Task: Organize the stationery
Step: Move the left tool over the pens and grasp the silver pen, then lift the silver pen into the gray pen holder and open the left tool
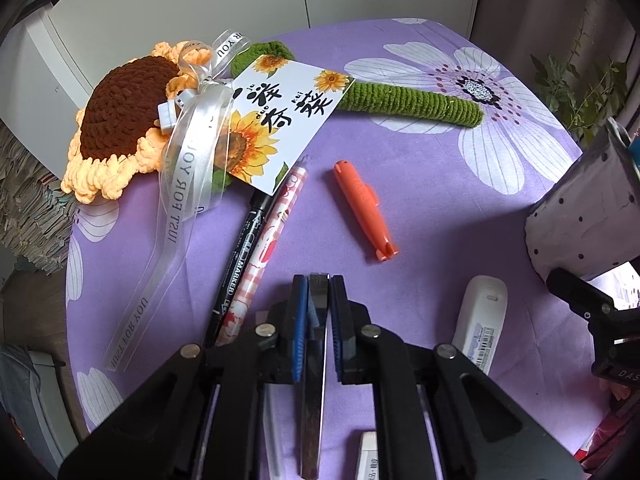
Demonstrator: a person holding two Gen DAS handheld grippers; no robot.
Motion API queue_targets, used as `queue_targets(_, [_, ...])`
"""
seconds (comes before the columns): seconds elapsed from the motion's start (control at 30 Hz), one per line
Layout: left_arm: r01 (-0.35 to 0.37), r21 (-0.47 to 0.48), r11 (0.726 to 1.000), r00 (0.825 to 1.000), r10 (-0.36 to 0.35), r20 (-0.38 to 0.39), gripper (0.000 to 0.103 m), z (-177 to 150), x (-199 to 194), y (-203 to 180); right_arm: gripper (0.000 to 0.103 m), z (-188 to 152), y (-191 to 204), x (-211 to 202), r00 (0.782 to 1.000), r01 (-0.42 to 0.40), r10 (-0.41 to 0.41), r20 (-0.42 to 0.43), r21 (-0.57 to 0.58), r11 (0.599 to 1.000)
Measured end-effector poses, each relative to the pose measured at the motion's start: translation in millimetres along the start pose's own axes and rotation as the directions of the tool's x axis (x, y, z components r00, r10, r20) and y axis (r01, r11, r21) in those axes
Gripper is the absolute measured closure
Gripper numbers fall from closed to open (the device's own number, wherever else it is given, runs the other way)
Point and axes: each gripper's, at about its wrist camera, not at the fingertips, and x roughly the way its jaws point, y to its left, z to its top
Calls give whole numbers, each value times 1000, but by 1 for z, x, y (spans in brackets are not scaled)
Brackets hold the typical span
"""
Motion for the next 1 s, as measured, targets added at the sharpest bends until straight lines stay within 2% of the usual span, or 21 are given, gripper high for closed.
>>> queue_targets(0.37, [22, -23, 999, 990, -19, 141, 94, -10, -65, 4, 31, 0, 1, 0, 1000, 0, 0, 0, 0, 1000])
queue_targets(0.73, [65, 20, 998, 953, -68, 295, 94, -8, -131, -13, 31, 0, 1, 0, 1000, 0, 0, 0, 0, 1000])
queue_targets(0.87, [89, 59, 994, 928, -104, 357, 94, 8, -157, -26, 31, 0, 1, 0, 1000, 0, 0, 0, 0, 1000])
queue_targets(1.0, [101, 112, 989, 876, -142, 462, 94, 27, -196, -43, 31, 0, 1, 0, 1000, -1, 1, 0, 1, 1000])
